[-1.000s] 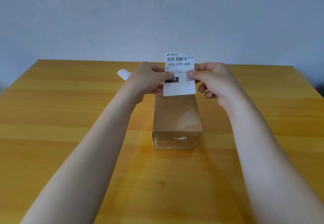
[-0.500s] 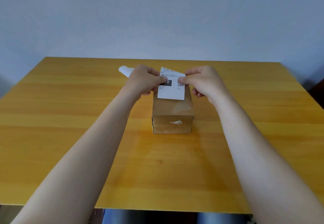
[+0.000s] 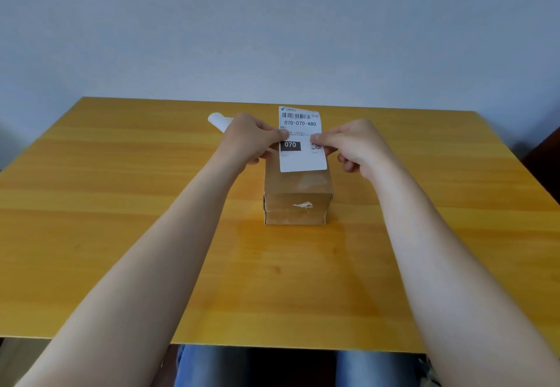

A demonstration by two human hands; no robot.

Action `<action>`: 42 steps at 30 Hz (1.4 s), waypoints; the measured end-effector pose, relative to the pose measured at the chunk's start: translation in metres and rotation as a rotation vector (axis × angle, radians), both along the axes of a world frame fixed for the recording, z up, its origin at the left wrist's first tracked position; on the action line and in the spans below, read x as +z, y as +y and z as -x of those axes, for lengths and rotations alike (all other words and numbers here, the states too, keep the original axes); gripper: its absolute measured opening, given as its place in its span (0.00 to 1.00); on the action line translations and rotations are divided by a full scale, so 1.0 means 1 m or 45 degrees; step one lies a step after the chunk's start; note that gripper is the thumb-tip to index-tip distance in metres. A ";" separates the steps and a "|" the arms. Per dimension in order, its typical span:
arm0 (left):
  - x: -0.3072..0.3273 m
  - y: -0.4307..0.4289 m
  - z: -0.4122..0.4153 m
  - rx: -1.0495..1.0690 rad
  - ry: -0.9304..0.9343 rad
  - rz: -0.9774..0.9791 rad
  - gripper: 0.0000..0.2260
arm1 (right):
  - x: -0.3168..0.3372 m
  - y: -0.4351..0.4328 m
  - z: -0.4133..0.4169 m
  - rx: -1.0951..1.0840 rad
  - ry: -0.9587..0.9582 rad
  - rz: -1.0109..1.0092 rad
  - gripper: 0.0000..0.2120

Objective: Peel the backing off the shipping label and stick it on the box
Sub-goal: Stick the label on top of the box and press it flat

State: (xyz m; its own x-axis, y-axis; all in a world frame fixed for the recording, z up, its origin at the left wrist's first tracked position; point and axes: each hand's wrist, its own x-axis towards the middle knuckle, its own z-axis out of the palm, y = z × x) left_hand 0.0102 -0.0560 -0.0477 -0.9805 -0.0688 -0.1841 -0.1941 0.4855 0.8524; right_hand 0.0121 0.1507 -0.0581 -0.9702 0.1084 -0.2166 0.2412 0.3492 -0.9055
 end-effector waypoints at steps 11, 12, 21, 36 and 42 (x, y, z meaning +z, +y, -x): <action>-0.005 -0.004 -0.002 -0.030 -0.048 0.025 0.07 | -0.001 -0.003 -0.005 0.002 0.035 -0.087 0.08; -0.006 -0.004 -0.001 -0.024 -0.042 0.038 0.07 | -0.002 -0.004 -0.005 0.009 0.030 -0.110 0.08; -0.016 -0.003 0.006 -0.017 -0.036 0.159 0.09 | -0.007 -0.012 0.003 0.035 0.013 -0.378 0.16; -0.027 -0.001 0.019 0.027 0.017 0.359 0.12 | -0.018 -0.013 0.007 0.044 0.051 -0.426 0.14; -0.028 0.001 0.022 0.042 0.071 0.444 0.13 | -0.019 -0.015 0.005 0.050 0.068 -0.426 0.10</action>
State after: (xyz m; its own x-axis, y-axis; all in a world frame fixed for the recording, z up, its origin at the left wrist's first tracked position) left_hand -0.0120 -0.0549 -0.0761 -0.9846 -0.1496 -0.0906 -0.1725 0.7434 0.6462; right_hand 0.0067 0.1360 -0.0769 -0.9840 0.1276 -0.1243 0.1773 0.6372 -0.7500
